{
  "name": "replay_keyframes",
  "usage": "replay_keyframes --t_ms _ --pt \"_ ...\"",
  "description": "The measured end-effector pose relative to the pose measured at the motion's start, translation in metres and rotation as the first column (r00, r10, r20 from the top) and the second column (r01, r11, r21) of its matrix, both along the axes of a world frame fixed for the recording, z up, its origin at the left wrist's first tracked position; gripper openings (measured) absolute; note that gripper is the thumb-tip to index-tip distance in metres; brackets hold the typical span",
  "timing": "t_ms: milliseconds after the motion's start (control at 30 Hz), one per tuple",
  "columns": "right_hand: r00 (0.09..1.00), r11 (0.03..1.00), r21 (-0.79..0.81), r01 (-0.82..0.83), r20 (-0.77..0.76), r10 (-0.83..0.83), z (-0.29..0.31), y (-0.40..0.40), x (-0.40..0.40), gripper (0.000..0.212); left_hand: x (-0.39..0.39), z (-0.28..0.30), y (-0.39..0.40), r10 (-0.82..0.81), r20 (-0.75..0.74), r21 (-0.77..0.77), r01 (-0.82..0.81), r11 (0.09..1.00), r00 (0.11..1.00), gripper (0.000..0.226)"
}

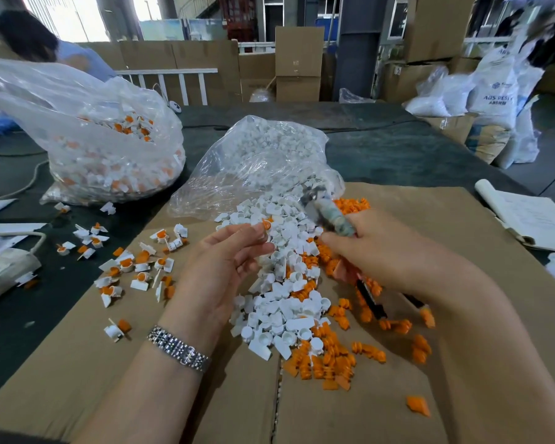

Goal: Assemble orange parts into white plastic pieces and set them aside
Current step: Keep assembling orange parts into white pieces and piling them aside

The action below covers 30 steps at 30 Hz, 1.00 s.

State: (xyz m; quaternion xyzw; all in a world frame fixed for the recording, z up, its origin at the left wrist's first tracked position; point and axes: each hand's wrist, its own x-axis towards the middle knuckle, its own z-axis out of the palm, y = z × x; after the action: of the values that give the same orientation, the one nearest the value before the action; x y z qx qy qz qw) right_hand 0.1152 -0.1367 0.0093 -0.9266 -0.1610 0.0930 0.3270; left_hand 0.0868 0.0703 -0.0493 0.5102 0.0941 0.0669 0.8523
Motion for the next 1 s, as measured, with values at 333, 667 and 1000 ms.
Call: replay_keyframes --t_ms 333,667,1000 --pt "0.985 0.985 -0.074 -0.156 -0.087 0.150 0.001 0.028 -0.010 0.052 0.000 0.001 -0.004 0.034 0.065 0.055 -0.038 0.998 0.997 0.030" --pt "0.982 0.976 -0.111 -0.185 -0.044 0.181 0.001 0.033 -0.014 0.038 -0.002 0.003 -0.006 0.094 0.068 0.072 -0.099 0.993 0.993 0.007" --pt "0.996 0.992 -0.095 -0.088 0.008 0.090 -0.011 0.044 -0.017 0.045 -0.003 0.002 -0.007 0.104 0.060 0.103 -0.110 0.989 0.993 0.006"
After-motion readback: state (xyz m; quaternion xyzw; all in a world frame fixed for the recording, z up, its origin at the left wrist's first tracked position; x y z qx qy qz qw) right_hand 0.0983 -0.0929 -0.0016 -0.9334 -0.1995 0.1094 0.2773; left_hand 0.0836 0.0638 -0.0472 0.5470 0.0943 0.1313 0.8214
